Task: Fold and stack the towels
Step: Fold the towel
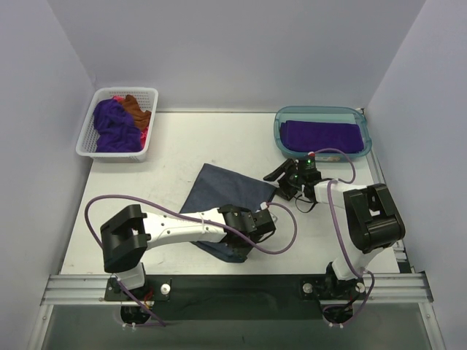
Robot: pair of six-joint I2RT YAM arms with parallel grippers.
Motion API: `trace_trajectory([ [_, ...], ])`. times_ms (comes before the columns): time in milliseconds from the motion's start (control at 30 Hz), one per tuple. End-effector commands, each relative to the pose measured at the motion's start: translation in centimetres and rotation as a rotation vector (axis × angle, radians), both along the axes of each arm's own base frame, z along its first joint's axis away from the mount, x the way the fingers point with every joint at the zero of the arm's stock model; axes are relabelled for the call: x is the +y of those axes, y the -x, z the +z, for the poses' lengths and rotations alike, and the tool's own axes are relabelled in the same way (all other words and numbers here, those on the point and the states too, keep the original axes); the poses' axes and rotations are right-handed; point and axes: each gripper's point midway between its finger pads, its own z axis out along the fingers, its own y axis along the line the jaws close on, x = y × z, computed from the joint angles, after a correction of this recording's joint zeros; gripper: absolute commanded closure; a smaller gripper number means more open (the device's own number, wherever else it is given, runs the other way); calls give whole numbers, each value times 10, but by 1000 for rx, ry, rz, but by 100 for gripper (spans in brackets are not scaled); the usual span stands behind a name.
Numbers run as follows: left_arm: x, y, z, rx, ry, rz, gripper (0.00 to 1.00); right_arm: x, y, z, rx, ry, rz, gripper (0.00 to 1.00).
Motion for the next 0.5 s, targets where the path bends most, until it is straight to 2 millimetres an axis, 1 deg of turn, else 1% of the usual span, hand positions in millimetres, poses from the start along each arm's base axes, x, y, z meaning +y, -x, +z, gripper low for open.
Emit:
trace_trajectory([
  [0, -6, 6, 23, 20, 35, 8, 100, -14, 4, -18, 47, 94, -19, 39],
  [233, -10, 11, 35, 42, 62, 20, 100, -15, 3, -16, 41, 111, -8, 39],
  [333, -12, 14, 27, 61, 44, 25, 100, -15, 3, -17, 41, 114, -7, 39],
  [367, -13, 15, 17, 72, 19, 24, 100, -15, 2, -16, 40, 113, -7, 39],
  [400, -13, 17, 12, 80, 5, 20, 100, -15, 2, -17, 43, 111, -8, 39],
  [433, -13, 18, 1, 94, -23, 21, 100, -15, 2, -17, 42, 113, -6, 39],
  [467, -15, 19, -3, 101, -31, 20, 100, -15, 3, -17, 42, 114, -3, 39],
])
